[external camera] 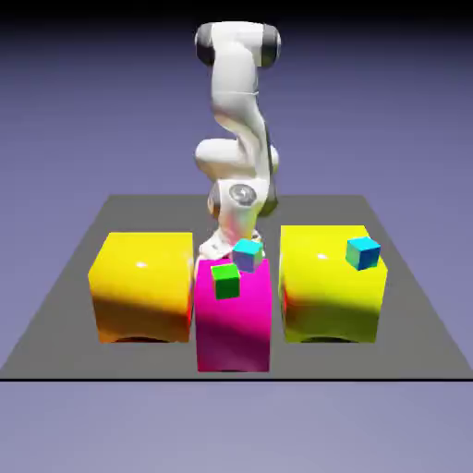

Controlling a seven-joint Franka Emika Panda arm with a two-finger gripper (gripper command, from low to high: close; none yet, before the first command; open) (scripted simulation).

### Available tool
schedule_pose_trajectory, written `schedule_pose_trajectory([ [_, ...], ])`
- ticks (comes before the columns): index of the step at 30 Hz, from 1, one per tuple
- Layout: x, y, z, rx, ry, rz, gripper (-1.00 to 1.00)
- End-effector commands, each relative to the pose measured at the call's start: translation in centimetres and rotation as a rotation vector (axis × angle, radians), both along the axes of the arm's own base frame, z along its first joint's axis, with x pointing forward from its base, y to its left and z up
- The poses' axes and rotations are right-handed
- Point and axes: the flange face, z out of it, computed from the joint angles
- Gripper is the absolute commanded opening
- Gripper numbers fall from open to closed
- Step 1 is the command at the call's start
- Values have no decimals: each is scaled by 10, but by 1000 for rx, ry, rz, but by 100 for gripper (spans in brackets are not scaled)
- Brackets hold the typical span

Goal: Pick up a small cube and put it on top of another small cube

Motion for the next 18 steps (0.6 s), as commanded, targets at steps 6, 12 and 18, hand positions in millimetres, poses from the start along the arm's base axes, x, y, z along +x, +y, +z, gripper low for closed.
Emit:
schedule_pose_trajectory([
  [6,-7,-4,-31,6,2,0,0],
  [12,-7,-3,-30,5,2,0,-100],
  [18,0,0,1,0,0,0,-100],
])
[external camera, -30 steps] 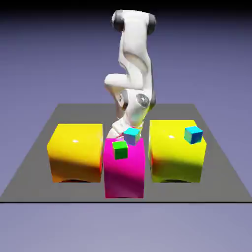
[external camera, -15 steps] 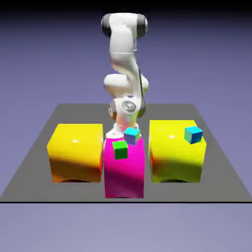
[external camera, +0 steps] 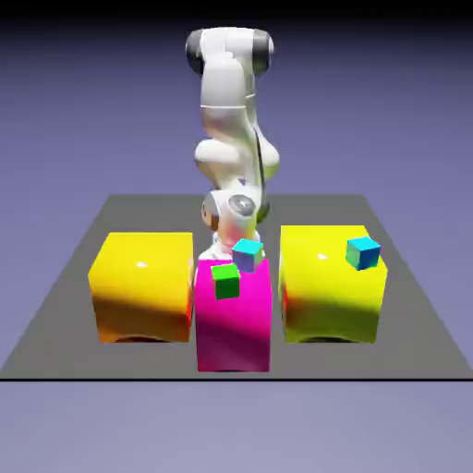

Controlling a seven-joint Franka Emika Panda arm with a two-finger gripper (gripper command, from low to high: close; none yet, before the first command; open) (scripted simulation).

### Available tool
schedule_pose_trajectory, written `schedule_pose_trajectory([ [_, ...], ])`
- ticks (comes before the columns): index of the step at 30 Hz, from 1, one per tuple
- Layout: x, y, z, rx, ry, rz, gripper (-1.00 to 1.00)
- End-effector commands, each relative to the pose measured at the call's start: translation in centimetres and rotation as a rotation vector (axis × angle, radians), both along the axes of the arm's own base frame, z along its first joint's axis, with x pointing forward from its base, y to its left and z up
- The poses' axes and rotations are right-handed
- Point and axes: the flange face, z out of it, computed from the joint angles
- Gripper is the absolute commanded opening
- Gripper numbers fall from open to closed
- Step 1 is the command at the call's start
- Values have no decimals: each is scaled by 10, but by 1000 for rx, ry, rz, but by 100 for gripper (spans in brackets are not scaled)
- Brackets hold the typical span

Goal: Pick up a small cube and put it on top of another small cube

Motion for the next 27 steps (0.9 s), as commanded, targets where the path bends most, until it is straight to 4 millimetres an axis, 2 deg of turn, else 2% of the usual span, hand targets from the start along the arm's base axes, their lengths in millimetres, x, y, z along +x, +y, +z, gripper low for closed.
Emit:
schedule_pose_trajectory([
  [1,0,-1,5,1,0,-6,-100],
  [7,-2,1,27,10,5,-6,-100],
  [8,1,6,28,17,7,60,-100],
  [13,-2,8,49,28,74,79,-100],
  [18,-1,9,73,55,71,82,-100],
  [22,12,13,109,75,-27,89,-100],
  [24,32,32,148,111,-93,142,-100],
  [27,49,54,186,148,-122,205,-100],
])
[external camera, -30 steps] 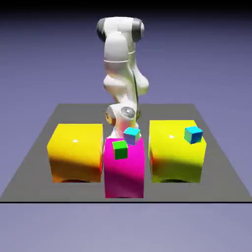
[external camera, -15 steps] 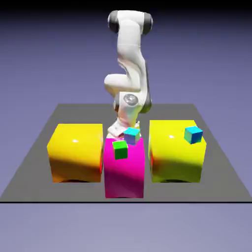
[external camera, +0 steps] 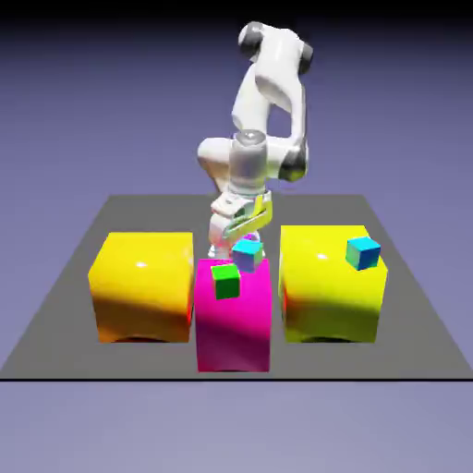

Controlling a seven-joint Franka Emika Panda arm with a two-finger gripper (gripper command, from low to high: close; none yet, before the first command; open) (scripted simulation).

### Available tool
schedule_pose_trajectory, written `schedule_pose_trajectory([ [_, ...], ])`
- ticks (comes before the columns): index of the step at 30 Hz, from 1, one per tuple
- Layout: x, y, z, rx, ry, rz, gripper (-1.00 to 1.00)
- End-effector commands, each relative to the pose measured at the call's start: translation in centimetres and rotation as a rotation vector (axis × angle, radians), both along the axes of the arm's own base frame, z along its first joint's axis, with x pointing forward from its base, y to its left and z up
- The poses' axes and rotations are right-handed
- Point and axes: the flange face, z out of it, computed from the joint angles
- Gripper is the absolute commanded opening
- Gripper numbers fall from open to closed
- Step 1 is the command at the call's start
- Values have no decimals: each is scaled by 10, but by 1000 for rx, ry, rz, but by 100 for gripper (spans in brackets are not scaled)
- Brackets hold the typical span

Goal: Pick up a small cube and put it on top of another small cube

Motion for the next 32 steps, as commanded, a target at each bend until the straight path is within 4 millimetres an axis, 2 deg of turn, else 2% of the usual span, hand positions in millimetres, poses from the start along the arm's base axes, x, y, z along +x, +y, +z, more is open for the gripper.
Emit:
schedule_pose_trajectory([
  [1,5,7,13,10,-10,20,-100],
  [4,16,21,47,33,-25,69,-100],
  [7,28,24,58,22,1,86,-100],
  [13,55,20,69,-42,53,95,-100],
  [19,87,8,69,-166,98,75,-100],
  [22,93,16,112,-158,103,115,-100],
  [23,93,16,114,-158,103,117,-100],
  [24,93,16,114,-158,103,117,-100],
  [28,88,7,49,-158,103,117,-100],
  [29,87,6,45,-158,103,117,-100],
  [30,87,6,45,-158,103,117,100],
  [31,87,6,45,-158,103,117,100],
  [32,90,9,61,-159,103,116,100],
])
